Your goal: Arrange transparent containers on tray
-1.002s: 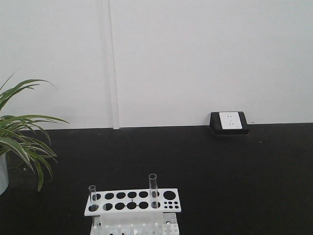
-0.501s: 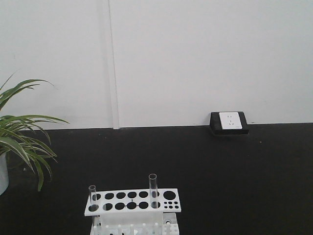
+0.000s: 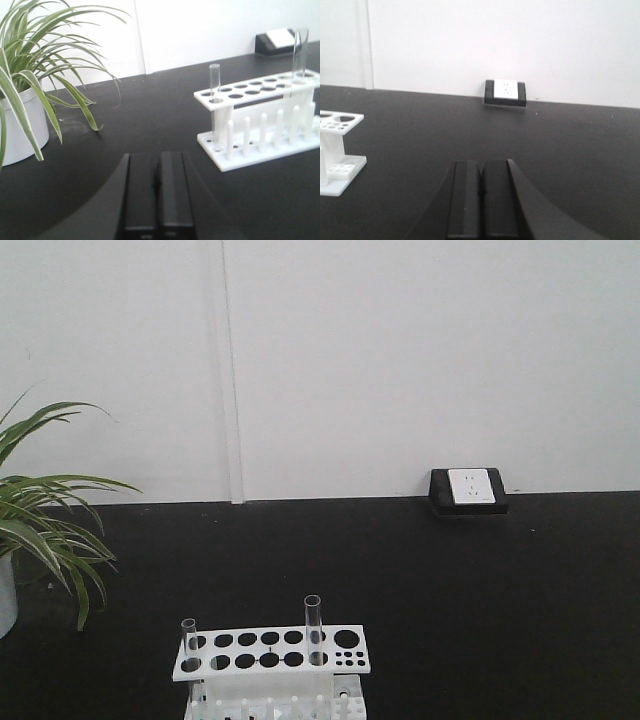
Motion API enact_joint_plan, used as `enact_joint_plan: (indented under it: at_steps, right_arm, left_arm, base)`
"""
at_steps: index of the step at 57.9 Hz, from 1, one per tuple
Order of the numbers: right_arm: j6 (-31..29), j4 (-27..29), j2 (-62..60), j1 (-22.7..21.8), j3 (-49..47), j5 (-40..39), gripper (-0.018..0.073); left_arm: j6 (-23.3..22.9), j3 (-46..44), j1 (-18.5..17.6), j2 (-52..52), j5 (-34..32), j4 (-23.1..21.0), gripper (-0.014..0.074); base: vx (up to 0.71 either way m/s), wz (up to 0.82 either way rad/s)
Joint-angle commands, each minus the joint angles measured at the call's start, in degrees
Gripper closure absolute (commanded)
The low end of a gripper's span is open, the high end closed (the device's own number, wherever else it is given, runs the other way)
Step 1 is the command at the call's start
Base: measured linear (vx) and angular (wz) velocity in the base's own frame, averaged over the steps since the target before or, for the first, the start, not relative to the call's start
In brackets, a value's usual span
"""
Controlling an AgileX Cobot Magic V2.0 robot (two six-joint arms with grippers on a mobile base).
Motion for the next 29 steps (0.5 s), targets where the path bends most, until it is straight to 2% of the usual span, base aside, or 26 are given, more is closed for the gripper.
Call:
enact_joint_plan:
  at_steps: [1, 5, 11, 14, 17, 20, 24, 29]
  right_arm:
    - [-0.7, -0.5, -0.4, -0.3, 0.5, -6.7, 0.0571]
    - [0.5, 0.6, -0.4, -0.3, 0.5, -9.9, 0.0571]
    - [5.0, 5.0, -0.4, -0.3, 0.4, -14.3, 0.0571]
    - [5.9, 5.7, -0.4, -0.3, -0.7, -14.3, 0.0571]
    - [5.9, 5.6, -0.4, -0.3, -3.1, -13.0, 0.0571]
    - [5.9, 5.4, -0.4, -0.3, -6.4, -11.3, 0.0571]
    - [5.6, 4.4, 1.3, -0.3, -14.9, -8.9, 0.0571]
    - [4.4, 2.1, 6.8, -0.3, -24.3, -8.3, 0.0571]
  left_arm:
    - [-1.1, 1.8, 0.1, -1.3, -5.8, -1.2, 0.0603]
    - [-1.1, 1.7, 0.1, -1.3, -8.7, -1.2, 0.0603]
    - [-1.9, 1.6, 0.1, -1.3, -17.7, -1.2, 0.0603]
    - [-2.2, 1.1, 0.1, -1.3, -22.4, -1.2, 0.0603]
    - [-3.3, -0.6, 0.1, -1.3, -24.0, -1.2, 0.0603]
    - [-4.7, -4.1, 0.1, -1.0, -23.4, -1.2, 0.0603]
    - [-7.2, -12.3, 0.1, 0.7, -19.1, -1.2, 0.0603]
    - [-4.3, -23.8, 0.1, 6.7, -14.1, 1.5, 0.0603]
  base:
    - [0.00, 0.00]
    - [0.00, 0.00]
    - [0.00, 0.00]
    - [0.00, 0.00]
    - [0.00, 0.00]
    - [0.00, 0.00]
    - [0.00, 0.00]
    - [0.00, 0.00]
